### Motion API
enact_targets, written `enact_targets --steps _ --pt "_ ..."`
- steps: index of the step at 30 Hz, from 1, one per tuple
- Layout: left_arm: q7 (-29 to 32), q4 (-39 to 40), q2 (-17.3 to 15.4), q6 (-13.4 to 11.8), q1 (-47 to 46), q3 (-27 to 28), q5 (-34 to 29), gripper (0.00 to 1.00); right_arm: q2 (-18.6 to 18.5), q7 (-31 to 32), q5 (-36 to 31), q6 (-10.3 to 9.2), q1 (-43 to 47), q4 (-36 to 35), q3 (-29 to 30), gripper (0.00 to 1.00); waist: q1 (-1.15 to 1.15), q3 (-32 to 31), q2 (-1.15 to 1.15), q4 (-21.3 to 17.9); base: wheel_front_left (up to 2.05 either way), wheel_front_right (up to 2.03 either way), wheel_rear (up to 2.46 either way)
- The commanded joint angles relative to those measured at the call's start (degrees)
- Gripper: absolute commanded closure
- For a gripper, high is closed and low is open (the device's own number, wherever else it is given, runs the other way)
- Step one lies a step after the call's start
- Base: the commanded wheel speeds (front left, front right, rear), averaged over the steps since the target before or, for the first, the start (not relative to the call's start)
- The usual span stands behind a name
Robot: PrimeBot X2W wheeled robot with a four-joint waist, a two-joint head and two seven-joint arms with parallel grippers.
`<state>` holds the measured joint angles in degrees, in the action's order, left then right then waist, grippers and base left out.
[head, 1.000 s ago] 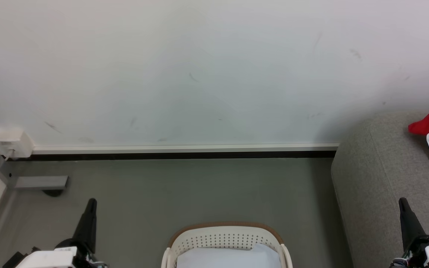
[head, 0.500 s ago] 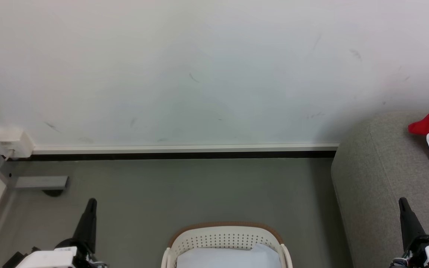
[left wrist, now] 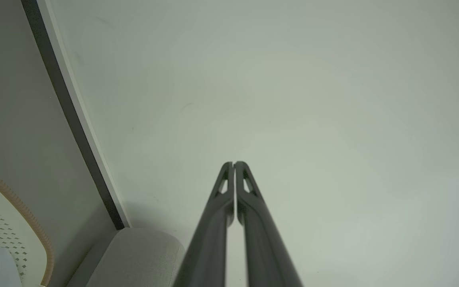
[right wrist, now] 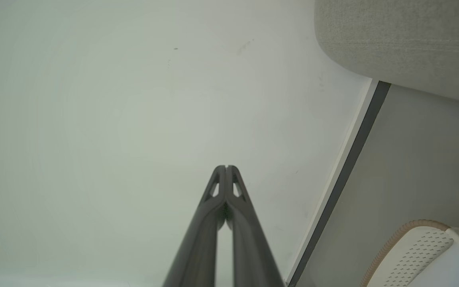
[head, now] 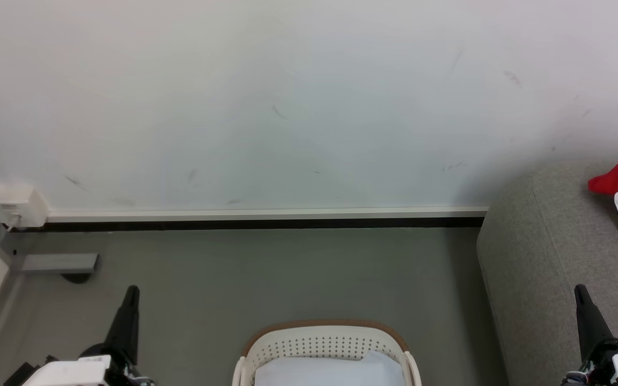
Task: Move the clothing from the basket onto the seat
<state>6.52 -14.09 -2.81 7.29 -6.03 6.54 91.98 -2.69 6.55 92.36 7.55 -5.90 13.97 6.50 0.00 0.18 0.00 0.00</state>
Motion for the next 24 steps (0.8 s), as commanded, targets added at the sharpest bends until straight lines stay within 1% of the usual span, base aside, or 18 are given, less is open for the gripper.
enact_targets --steps 1,24 --pt "0.25 0.16 -0.12 0.38 -0.45 0.18 0.77 1.0 -0.37 0.17 0.12 -0.12 -0.8 0.15 0.04 1.0 0.0 0.0 0.0 0.0 0.0 0.0 0.0" --pt "0.24 0.16 -0.12 0.38 -0.45 0.17 0.78 1.0 -0.37 0.17 0.12 -0.12 -0.8 0.15 0.04 1.0 0.0 0.0 0.0 0.0 0.0 0.0 0.0"
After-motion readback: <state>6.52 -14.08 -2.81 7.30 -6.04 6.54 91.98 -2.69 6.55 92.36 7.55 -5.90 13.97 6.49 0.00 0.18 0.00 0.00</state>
